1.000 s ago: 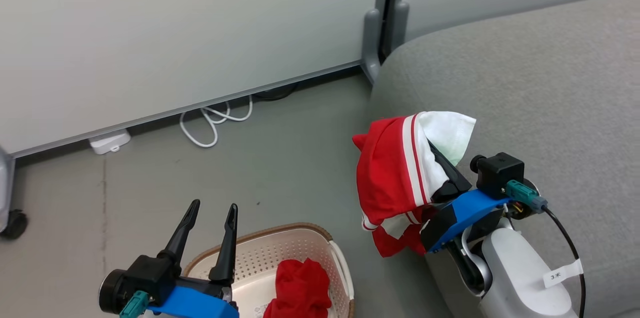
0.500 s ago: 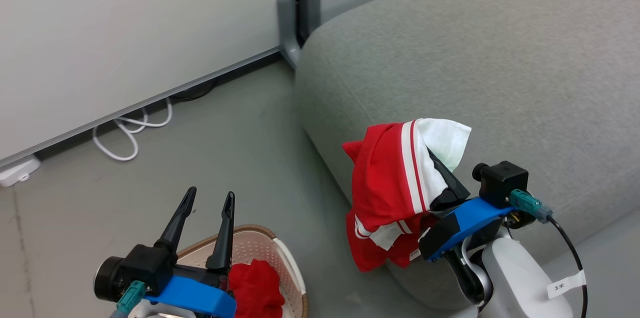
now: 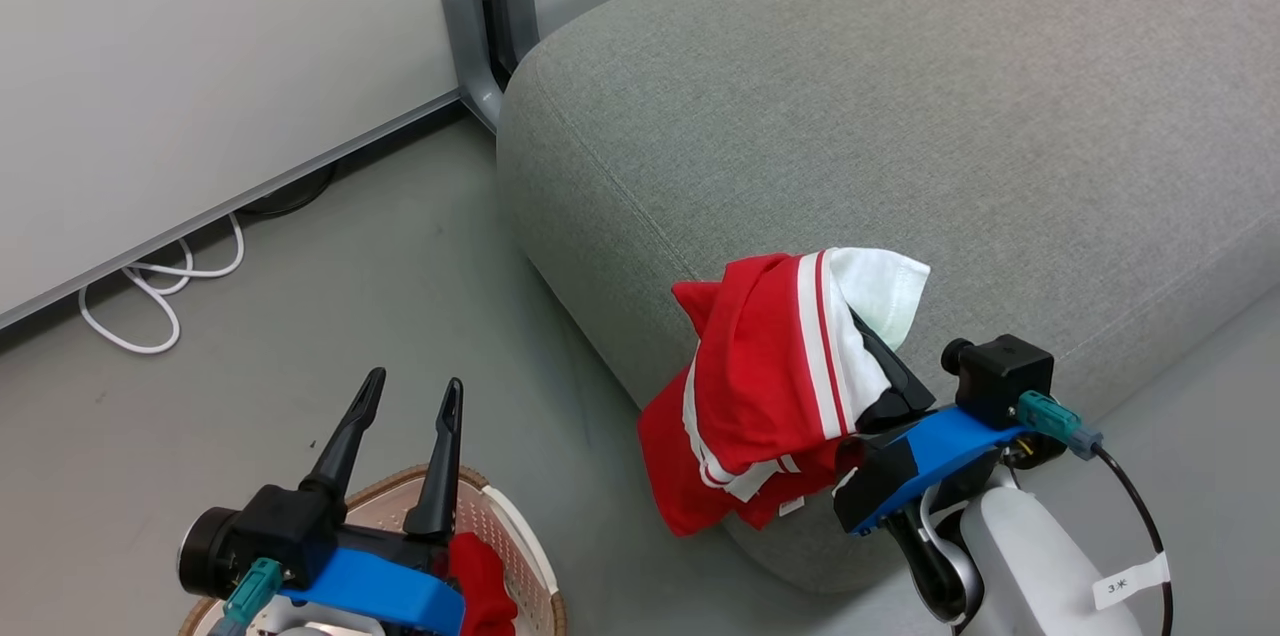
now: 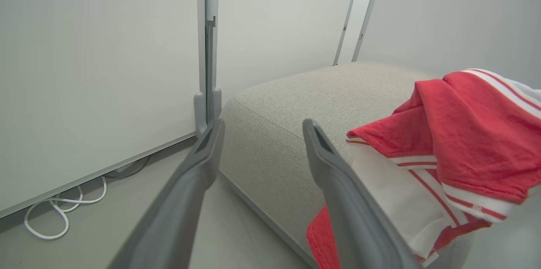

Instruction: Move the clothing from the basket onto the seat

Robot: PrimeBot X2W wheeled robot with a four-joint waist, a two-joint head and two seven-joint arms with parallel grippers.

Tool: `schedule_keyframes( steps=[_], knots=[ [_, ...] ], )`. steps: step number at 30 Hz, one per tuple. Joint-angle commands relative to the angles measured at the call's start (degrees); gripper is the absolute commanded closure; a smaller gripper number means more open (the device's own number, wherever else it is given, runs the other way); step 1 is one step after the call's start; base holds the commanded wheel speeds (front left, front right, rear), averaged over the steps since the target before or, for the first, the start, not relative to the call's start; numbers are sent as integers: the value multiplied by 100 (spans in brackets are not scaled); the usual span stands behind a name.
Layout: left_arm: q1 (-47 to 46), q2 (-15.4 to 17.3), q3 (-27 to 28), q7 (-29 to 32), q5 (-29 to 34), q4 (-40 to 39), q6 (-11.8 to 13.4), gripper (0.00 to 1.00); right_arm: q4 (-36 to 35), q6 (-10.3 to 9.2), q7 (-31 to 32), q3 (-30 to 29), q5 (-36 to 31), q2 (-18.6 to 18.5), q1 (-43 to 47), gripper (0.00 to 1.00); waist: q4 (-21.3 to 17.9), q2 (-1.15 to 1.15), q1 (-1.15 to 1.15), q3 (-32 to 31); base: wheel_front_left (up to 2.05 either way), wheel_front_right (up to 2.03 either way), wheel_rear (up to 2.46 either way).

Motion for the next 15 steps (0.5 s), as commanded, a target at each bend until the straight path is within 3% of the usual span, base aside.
schedule_keyframes(
  steps=[1,10,15],
  knots=[
    [-51,24,7,-17,0,-18,-2,0,-30,3,-41,1,-2,-7,45,100,-5,0,0,-2,0,0,0],
    [-86,34,-15,-16,50,-107,-2,0,-62,3,11,-186,-237,-7,-187,100,57,0,0,97,0,0,0],
    [-213,103,-68,-17,113,-215,-2,0,22,3,163,-643,-495,-9,-677,100,211,0,0,402,0,0,0]
  ],
)
